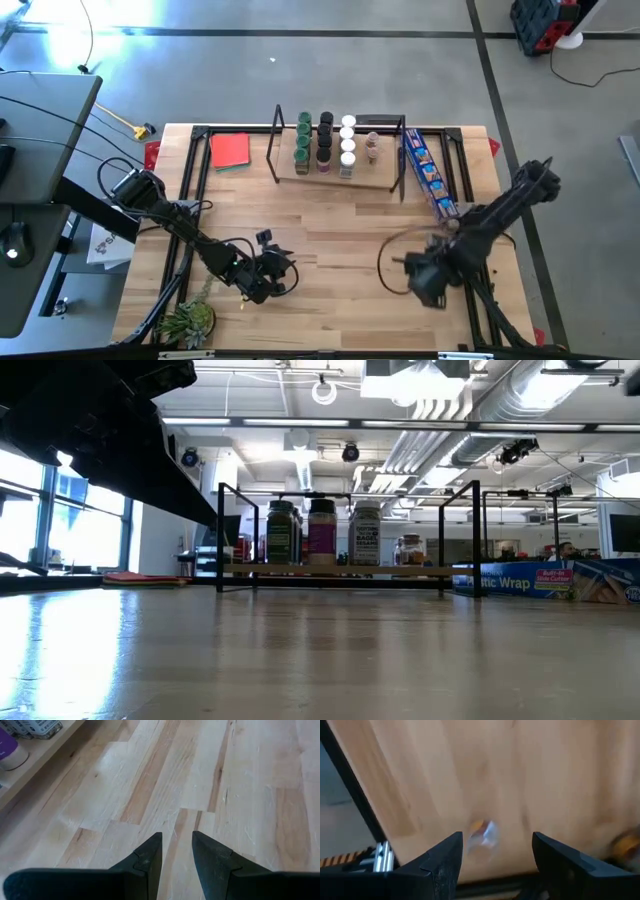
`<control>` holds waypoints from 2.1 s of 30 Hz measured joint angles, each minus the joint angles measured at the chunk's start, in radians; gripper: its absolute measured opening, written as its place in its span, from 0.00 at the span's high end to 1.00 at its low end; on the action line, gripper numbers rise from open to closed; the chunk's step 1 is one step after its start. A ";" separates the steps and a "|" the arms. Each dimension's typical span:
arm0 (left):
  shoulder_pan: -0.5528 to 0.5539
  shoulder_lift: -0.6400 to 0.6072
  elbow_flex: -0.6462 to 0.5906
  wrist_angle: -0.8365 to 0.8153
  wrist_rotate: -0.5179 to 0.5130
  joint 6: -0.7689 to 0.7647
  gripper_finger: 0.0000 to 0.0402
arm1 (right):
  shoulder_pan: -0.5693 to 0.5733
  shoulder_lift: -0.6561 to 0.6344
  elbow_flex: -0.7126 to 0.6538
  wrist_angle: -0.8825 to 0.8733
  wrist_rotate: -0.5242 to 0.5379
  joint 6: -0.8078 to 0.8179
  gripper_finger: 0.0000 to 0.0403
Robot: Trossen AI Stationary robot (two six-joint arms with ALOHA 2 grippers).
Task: Shelf spices
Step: Put the bottom brown seasoning on the shelf aligned with the other brown seasoning bottles
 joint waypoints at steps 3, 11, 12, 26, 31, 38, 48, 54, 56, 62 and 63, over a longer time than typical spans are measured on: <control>0.000 0.000 0.000 0.001 0.000 0.002 0.74 | 0.074 0.029 -0.040 0.040 -0.031 0.102 0.43; 0.000 0.000 0.000 0.021 0.001 0.015 0.74 | 0.179 0.036 -0.167 0.121 -0.040 0.290 0.43; 0.000 0.000 0.000 0.021 0.001 0.017 0.74 | 0.180 0.036 -0.179 0.145 -0.043 0.289 0.43; 0.000 0.000 0.000 0.039 0.004 0.034 0.74 | 0.174 0.039 -0.300 0.361 0.002 0.304 0.53; 0.000 0.000 0.000 0.043 0.006 0.034 0.74 | 0.113 0.038 -0.294 0.410 0.065 0.267 0.60; 0.001 0.000 0.000 0.043 0.007 0.034 0.74 | -0.191 0.039 -0.061 0.203 0.220 -0.096 0.60; 0.001 0.000 0.000 0.042 0.008 0.034 0.74 | -0.788 0.090 0.201 0.066 0.287 -0.741 0.60; 0.001 0.000 0.000 0.042 0.008 0.034 0.74 | -0.994 0.185 0.208 0.120 0.258 -0.933 0.60; 0.001 0.000 0.000 0.042 0.008 0.034 0.74 | -1.033 0.215 0.208 0.141 0.258 -0.964 0.60; 0.001 0.000 0.000 0.042 0.008 0.034 0.74 | -1.111 0.280 0.208 0.179 0.256 -1.007 0.56; 0.001 0.000 0.000 0.042 0.008 0.034 0.74 | -1.118 0.288 0.208 0.185 0.256 -1.012 0.54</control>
